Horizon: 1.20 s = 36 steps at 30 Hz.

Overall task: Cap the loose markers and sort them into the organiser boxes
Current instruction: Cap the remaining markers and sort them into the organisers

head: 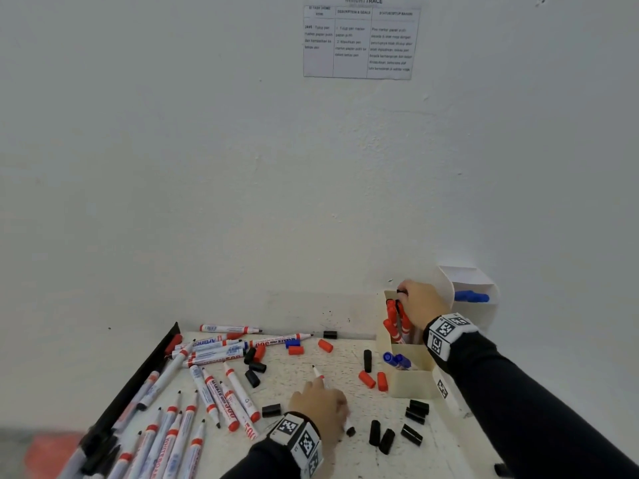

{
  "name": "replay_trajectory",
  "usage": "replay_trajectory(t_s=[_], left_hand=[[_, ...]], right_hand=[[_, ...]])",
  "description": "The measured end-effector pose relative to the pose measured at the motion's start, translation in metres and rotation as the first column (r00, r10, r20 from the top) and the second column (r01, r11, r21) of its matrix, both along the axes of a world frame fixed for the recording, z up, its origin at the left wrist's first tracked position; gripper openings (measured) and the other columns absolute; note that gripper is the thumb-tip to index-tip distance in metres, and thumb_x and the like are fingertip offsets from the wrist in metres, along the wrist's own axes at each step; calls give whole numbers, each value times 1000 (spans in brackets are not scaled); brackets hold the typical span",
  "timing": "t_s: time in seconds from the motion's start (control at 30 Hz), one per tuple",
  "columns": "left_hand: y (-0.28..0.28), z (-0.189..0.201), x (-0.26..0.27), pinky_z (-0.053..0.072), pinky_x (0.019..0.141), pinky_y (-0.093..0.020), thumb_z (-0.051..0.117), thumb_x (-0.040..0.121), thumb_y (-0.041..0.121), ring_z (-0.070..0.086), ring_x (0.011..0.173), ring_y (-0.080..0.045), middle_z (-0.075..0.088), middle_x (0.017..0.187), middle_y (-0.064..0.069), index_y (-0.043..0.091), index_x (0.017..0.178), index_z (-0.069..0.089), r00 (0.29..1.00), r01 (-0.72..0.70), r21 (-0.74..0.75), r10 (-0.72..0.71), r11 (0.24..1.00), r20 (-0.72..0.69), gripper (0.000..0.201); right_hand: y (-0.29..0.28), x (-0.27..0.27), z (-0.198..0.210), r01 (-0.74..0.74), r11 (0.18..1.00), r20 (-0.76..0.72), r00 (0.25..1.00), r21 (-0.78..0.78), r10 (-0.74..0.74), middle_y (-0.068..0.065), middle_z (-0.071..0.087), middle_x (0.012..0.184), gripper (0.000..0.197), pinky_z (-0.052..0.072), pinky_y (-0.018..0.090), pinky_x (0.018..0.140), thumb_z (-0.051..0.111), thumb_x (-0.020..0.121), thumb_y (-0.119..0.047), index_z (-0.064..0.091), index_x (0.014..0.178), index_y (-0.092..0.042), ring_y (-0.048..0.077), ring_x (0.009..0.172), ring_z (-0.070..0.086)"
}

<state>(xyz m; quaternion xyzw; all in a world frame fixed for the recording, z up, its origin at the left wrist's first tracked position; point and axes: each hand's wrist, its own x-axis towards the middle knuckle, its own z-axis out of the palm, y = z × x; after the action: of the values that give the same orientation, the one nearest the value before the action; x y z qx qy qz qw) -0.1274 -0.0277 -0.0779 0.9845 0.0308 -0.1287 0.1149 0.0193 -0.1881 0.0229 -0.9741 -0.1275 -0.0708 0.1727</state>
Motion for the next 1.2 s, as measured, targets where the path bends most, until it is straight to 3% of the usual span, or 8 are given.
replay_trajectory(t_s=[0.13,0.3,0.5,0.67,0.77,0.9,1.03,1.2], left_hand=[[-1,-2,-1,43,98,-34,44,94,35,47,116,-23,43,130,-8,16,130,46,994,-108,-96,109,989,4,40],[4,5,-3,44,95,-24,52,90,11,51,100,-15,48,120,-4,16,113,52,965,-206,-317,246,926,92,24],[14,16,-23,40,62,-15,44,91,6,50,72,-9,52,96,-2,17,115,37,894,-217,-551,391,805,219,27],[26,17,-47,32,50,-19,34,97,15,41,56,-9,47,70,3,18,108,37,866,-257,-630,464,733,186,12],[34,13,-64,41,61,-24,31,98,23,46,66,-13,52,75,2,13,97,49,883,-311,-537,448,784,143,21],[43,6,-85,45,73,-25,36,98,26,50,74,-15,58,92,-4,10,108,58,899,-326,-504,427,800,97,29],[46,8,-101,49,56,-19,46,95,31,56,63,-8,59,98,0,18,111,52,896,-347,-601,444,720,15,22],[44,6,-110,52,75,-21,56,91,32,59,85,-10,56,100,3,20,108,55,899,-332,-587,435,738,38,21]], right_hand=[[-1,-4,-9,26,987,-64,997,-159,-36,19,57,116,35,44,45,92,32,98,-29,57,112,-9,36,107,53],[-2,-19,-7,-36,999,129,991,-35,40,7,50,130,34,36,37,103,35,99,-29,57,117,-12,24,119,46],[22,-63,14,-238,941,214,958,241,188,2,61,87,17,41,18,66,43,96,-19,58,99,-12,12,75,55],[44,-110,7,-385,914,-229,885,130,405,-7,56,78,19,41,12,51,46,95,-21,61,106,-14,6,60,51],[47,-131,-17,-480,859,-558,768,-178,313,-2,57,117,32,46,19,78,55,91,-25,56,121,-19,10,93,56],[35,-148,-50,-487,759,-577,796,-433,181,9,43,139,50,39,29,99,60,87,-13,45,134,-16,24,123,46],[23,-149,-79,-401,861,-460,857,-312,233,8,51,120,29,44,25,91,55,87,-6,56,115,-12,23,102,56],[22,-156,-94,-335,942,-286,902,6,323,5,57,112,20,42,19,91,53,87,-5,58,99,-20,16,99,54]])
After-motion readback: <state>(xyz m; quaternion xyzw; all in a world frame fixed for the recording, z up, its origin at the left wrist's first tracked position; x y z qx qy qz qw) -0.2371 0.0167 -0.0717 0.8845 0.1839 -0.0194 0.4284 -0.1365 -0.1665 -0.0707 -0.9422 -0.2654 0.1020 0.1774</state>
